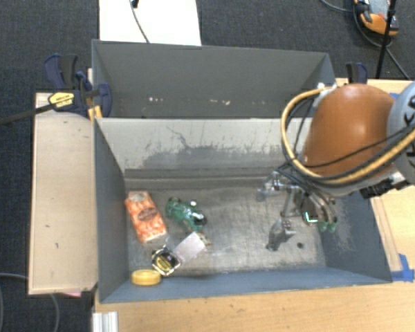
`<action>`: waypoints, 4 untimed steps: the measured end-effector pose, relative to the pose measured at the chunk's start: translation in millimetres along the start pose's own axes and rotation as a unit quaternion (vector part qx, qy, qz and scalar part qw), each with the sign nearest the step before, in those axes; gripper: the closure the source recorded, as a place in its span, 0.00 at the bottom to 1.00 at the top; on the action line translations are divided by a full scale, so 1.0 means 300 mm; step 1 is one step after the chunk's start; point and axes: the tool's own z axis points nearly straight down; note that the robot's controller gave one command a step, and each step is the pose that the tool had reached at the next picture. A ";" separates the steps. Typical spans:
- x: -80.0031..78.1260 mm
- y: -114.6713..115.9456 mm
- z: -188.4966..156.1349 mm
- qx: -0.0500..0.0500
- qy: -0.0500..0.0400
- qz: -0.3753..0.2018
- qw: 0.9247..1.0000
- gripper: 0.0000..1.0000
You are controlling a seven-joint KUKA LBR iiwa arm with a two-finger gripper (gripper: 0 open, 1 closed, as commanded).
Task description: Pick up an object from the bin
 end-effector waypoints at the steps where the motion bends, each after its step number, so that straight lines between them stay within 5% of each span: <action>1: -0.005 0.000 -0.010 0.000 -0.004 0.001 1.000 0.00; 2: -0.047 0.143 0.184 0.000 -0.006 -0.051 0.999 0.00; 3: -0.030 0.433 0.215 0.000 -0.004 -0.076 0.997 0.00; 4: -0.224 0.402 0.317 -0.002 -0.005 -0.034 0.999 0.00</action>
Offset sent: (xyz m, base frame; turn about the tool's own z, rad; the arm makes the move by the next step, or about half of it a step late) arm 0.0282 0.1118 -0.1519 -0.2461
